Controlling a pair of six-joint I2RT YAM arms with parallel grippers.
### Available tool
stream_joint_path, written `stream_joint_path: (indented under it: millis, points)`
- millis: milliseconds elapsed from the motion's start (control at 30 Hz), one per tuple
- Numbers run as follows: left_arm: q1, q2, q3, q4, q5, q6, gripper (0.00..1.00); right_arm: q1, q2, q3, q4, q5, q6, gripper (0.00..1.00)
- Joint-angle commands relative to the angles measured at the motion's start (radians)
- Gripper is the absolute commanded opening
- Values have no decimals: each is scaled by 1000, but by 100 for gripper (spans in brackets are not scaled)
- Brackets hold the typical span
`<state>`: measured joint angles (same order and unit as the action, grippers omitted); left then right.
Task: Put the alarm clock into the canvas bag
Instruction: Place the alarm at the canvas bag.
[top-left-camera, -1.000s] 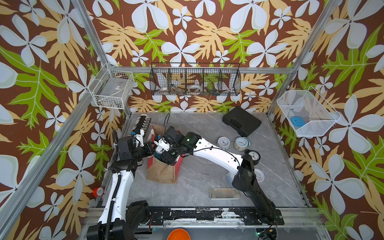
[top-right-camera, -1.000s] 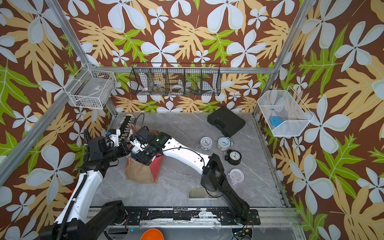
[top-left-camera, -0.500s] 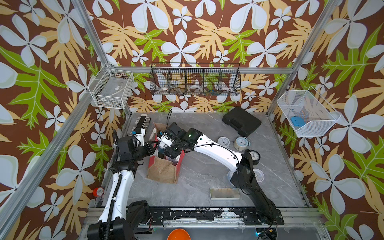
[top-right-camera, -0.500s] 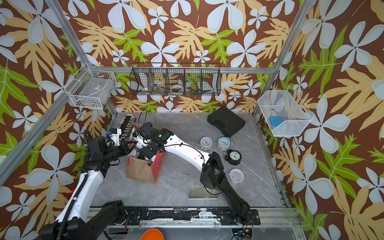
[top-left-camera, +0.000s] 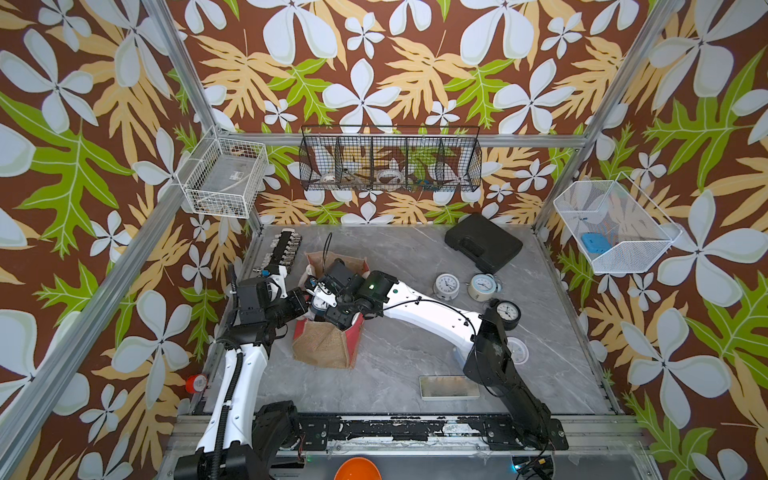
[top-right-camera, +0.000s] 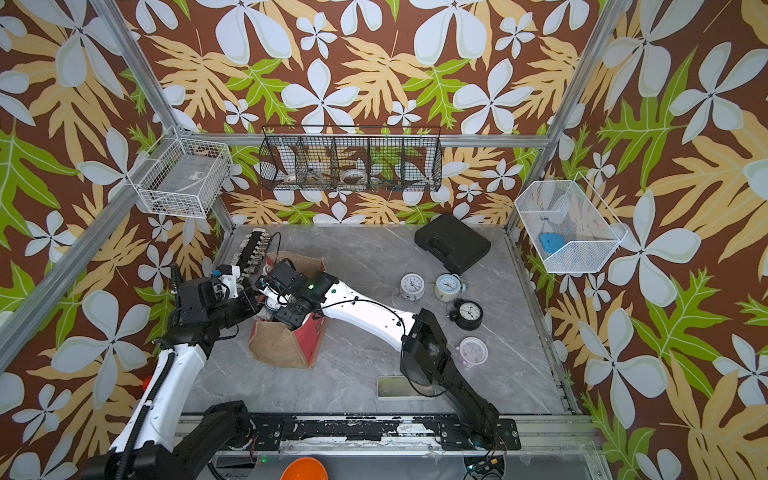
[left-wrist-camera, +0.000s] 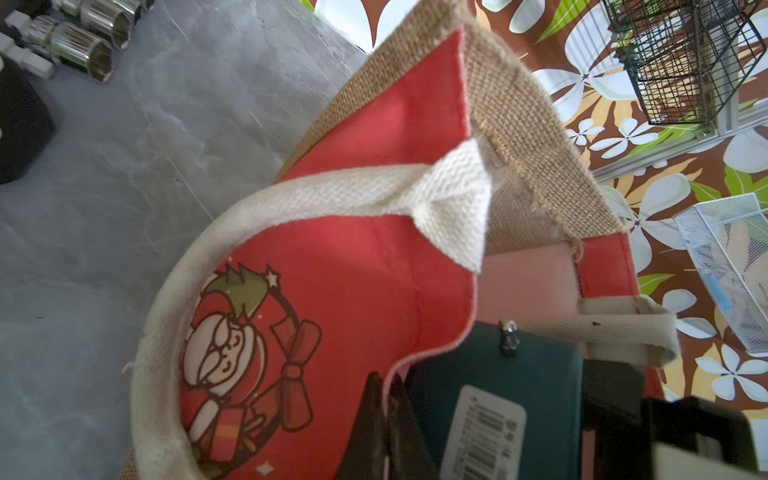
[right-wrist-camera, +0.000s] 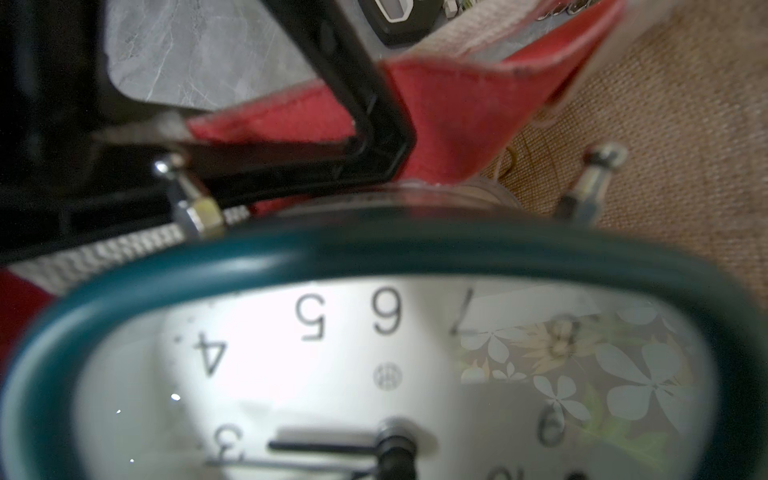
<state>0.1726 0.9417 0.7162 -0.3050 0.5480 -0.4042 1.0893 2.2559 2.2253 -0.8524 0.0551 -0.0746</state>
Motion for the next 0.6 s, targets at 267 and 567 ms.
stream_joint_path:
  millis: [267,567]
  points:
    - [-2,-73,65,53,-72,51,0,-3,-64,-67,-170,19,15,61]
    - [-2,-47,129,-50,-195,114,0,-9,-109,-108,-129,10,17,61]
